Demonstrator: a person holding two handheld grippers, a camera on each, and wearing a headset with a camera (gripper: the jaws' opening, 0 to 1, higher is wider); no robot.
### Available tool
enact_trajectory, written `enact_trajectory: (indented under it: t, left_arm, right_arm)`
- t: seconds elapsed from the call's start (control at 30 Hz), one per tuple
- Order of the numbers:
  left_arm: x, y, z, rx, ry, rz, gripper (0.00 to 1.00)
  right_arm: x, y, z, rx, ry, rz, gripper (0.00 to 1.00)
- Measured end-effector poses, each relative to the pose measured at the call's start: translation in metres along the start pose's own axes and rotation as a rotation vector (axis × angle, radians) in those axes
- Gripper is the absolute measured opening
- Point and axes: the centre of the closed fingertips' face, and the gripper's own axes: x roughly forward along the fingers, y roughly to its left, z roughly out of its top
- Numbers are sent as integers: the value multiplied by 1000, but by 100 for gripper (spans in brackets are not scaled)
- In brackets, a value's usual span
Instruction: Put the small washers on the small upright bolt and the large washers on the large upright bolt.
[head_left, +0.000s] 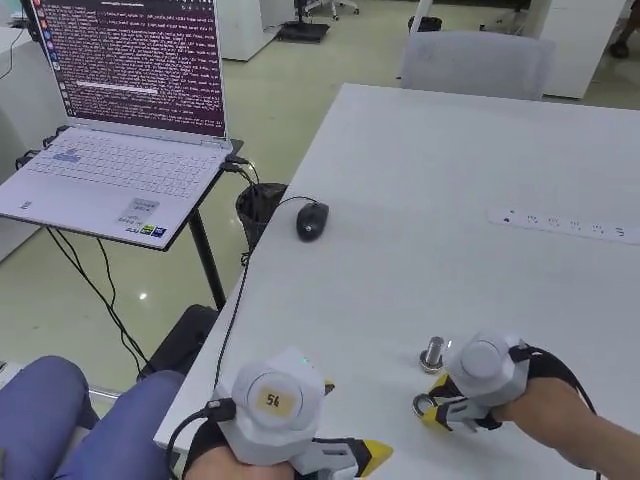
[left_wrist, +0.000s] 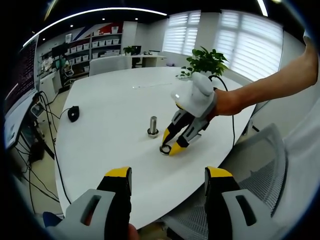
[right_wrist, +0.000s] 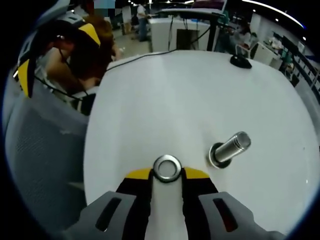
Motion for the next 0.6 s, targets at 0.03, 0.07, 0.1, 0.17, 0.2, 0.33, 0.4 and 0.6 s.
enact_trajectory:
  t: [0.03, 0.07, 0.1, 0.17, 0.2, 0.33, 0.4, 0.6]
  left_arm:
    - [0, 0, 0, 0, -1, 0, 58]
    - [0, 0, 1, -2, -3, 0, 58]
    - [0, 0, 1, -3, -4, 1, 58]
    - [0, 1, 1, -3, -4, 1, 58]
    - [0, 1, 1, -3, -4, 2, 58]
    - [1, 1, 2, -4, -4, 0, 58]
    - [2, 1, 2, -3, -4, -4, 58]
    - [4, -2, 3, 2, -3, -12, 58]
  right_arm:
    - [-2, -1, 1, 7, -7, -5, 23]
    - [-3, -2, 2, 12, -11, -8, 23]
    - [-4, -3, 2, 13, -14, -12, 23]
    - [-10, -4, 4, 15, -24, -25, 23]
    - [-14, -6, 6, 13, -31, -37, 23]
    - [-26, -13, 8, 12, -49, -71, 23]
    - [-35, -18, 11, 6, -60, -93, 23]
    - [-62, -37, 31, -28, -103, -165, 23]
